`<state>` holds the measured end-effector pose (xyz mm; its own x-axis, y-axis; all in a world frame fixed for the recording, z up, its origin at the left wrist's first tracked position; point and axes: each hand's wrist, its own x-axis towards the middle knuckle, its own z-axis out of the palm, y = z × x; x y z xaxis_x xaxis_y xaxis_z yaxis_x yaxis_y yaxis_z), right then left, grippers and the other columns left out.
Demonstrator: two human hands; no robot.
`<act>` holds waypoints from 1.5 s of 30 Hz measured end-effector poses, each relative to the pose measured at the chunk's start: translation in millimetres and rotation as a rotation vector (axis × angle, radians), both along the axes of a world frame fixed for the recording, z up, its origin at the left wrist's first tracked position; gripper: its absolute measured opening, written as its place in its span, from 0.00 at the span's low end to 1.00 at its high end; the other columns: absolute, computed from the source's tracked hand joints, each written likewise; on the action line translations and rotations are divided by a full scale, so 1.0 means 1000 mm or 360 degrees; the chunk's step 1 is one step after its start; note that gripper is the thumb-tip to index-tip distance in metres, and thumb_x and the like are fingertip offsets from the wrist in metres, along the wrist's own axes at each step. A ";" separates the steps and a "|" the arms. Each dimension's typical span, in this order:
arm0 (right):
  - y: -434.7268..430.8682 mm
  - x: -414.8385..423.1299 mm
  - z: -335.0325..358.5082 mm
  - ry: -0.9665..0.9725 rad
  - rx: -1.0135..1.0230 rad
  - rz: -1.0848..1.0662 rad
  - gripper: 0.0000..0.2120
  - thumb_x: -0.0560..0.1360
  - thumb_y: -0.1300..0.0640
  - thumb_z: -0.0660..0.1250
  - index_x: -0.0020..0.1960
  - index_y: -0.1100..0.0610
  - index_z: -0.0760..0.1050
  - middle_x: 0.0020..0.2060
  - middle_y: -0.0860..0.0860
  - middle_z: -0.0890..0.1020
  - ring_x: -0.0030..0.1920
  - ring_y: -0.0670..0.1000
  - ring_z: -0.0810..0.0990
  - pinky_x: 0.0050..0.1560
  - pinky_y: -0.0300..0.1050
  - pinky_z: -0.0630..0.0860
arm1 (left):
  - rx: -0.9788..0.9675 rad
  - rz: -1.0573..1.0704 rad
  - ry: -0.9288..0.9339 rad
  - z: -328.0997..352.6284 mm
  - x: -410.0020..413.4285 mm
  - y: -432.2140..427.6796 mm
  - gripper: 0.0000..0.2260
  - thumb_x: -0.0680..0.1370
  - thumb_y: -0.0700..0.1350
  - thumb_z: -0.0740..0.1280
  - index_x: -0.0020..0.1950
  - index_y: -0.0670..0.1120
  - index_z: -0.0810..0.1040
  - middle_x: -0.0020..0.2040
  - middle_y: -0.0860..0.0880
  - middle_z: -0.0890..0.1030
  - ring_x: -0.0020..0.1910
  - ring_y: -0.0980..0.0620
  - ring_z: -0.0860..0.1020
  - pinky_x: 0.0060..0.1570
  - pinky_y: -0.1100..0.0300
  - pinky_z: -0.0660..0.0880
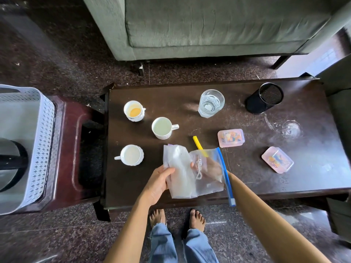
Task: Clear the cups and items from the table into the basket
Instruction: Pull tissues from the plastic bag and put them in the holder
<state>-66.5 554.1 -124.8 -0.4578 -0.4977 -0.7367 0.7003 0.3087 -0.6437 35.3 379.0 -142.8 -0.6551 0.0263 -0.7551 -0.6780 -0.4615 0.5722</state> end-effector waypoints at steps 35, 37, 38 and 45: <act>0.083 -0.037 0.010 0.0411 0.0547 -0.0174 0.09 0.68 0.63 0.74 0.47 0.65 0.82 0.41 0.60 0.83 0.40 0.55 0.80 0.42 0.51 0.77 | -0.0731 -0.0293 -0.0157 -0.021 0.013 -0.004 0.15 0.80 0.57 0.56 0.59 0.55 0.79 0.56 0.55 0.83 0.54 0.53 0.81 0.60 0.50 0.75; 0.099 -0.040 0.017 0.0549 0.0738 -0.0237 0.06 0.70 0.65 0.73 0.47 0.64 0.81 0.40 0.60 0.83 0.38 0.54 0.79 0.39 0.48 0.76 | -0.0836 -0.0305 -0.0164 -0.027 0.015 -0.003 0.16 0.80 0.56 0.58 0.61 0.52 0.78 0.57 0.54 0.82 0.56 0.53 0.80 0.61 0.51 0.75; 0.105 -0.042 0.021 0.0641 0.0836 -0.0297 0.05 0.71 0.65 0.72 0.47 0.64 0.81 0.38 0.59 0.82 0.37 0.54 0.78 0.39 0.46 0.75 | -0.0905 -0.0289 -0.0159 -0.026 0.014 -0.001 0.16 0.80 0.55 0.58 0.61 0.49 0.78 0.57 0.53 0.81 0.56 0.52 0.79 0.60 0.54 0.74; 0.100 -0.034 0.053 0.1179 0.0954 -0.0645 0.03 0.73 0.63 0.69 0.43 0.63 0.77 0.38 0.61 0.83 0.36 0.53 0.77 0.38 0.49 0.75 | -0.1763 0.0087 0.0081 -0.003 0.005 0.020 0.20 0.74 0.46 0.71 0.61 0.40 0.72 0.58 0.44 0.75 0.58 0.48 0.74 0.59 0.53 0.74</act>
